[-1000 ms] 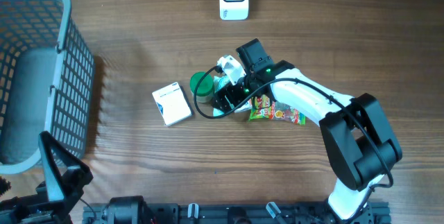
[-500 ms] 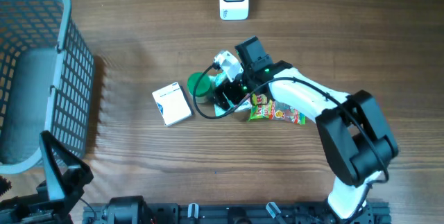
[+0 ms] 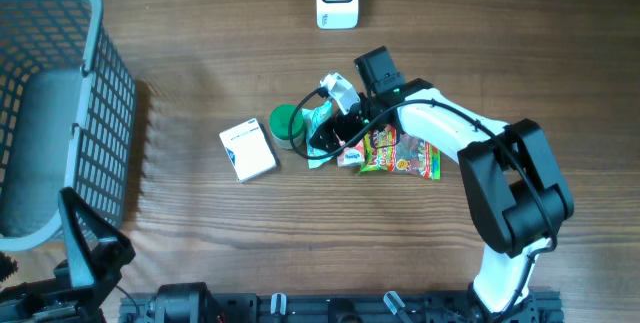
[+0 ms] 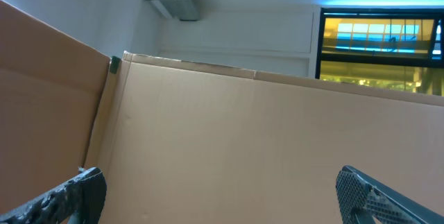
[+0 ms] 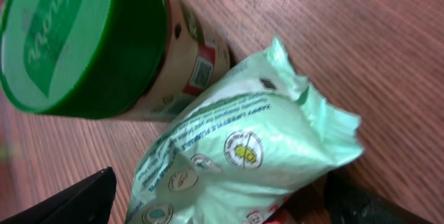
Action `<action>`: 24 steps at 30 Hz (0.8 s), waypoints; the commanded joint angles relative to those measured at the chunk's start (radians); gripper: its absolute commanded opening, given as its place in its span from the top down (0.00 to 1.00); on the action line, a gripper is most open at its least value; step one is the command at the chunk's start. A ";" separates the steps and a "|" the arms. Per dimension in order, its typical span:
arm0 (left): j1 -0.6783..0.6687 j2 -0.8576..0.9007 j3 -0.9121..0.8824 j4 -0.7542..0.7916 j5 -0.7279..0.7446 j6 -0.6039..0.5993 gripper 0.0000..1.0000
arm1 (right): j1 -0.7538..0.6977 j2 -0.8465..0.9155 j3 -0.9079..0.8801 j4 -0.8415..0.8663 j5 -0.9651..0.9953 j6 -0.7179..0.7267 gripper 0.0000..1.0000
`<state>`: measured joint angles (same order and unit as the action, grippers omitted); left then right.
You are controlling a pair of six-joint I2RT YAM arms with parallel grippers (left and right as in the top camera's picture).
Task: Scan the item barcode
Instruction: 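Grasp the mint-green pouch with the right gripper and lift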
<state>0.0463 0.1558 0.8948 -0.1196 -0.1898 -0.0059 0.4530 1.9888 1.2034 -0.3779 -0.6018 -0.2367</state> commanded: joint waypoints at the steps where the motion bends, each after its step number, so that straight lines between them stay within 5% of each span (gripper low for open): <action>1: 0.006 -0.014 -0.008 -0.001 -0.009 0.000 0.00 | 0.006 0.041 0.021 0.020 -0.047 0.031 0.04; 4: 0.006 -0.014 -0.008 -0.001 -0.009 0.000 0.00 | 0.006 0.071 0.021 0.046 -0.047 0.056 0.06; 8: 0.006 -0.014 -0.008 -0.001 -0.009 0.001 0.00 | -0.004 0.096 0.021 0.052 -0.047 0.076 0.25; 16: 0.006 -0.014 -0.008 0.000 -0.009 0.001 0.00 | -0.066 0.092 0.074 0.008 -0.267 0.201 0.96; 24: 0.006 -0.014 -0.008 0.000 -0.010 0.001 0.00 | -0.137 -0.019 0.205 -0.307 -0.443 0.293 0.96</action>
<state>0.0463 0.1558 0.8936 -0.1196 -0.1898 -0.0059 0.3248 2.0529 1.3914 -0.6235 -0.9707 0.0013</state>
